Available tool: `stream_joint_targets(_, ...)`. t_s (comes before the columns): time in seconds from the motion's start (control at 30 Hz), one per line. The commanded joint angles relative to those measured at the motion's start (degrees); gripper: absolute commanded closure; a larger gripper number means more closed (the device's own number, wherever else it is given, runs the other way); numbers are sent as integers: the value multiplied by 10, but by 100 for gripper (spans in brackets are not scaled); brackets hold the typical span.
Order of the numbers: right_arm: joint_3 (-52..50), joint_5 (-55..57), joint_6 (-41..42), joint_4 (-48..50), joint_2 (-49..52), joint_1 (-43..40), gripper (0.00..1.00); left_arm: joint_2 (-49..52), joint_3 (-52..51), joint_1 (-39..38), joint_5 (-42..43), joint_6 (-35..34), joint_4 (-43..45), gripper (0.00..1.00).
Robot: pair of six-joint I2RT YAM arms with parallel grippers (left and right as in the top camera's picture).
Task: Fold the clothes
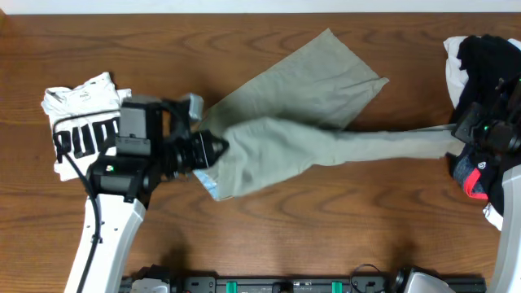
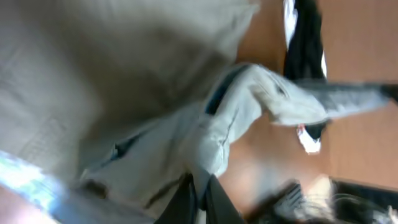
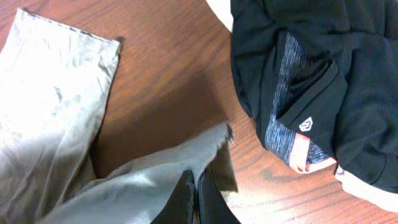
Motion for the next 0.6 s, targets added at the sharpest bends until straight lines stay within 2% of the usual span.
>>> stream_joint_targets(0.0,1,11,2,6,5,-2,99,-6,7,-20,31,1,-49,94)
stream_joint_targets(0.07,1,11,2,9,7,-2,99,-12,7,-35,38,1,-89,94)
stream_joint_targets(0.23,1,11,-29,11,14,-2,97,-28,7,-65,115,1,-162,94)
stream_joint_targets(0.3,1,11,-44,2,16,-2,93,-35,7,-76,115,1,-199,94)
stream_joint_targets(0.5,1,21,-59,-32,18,-2,93,-38,7,-98,114,1,-292,94)
stream_joint_targets(0.53,1,28,-58,-36,18,-2,93,-38,7,-101,114,1,-303,94)
stream_joint_targets(0.57,1,35,-58,-39,18,-2,92,-38,7,-104,114,2,-311,88)
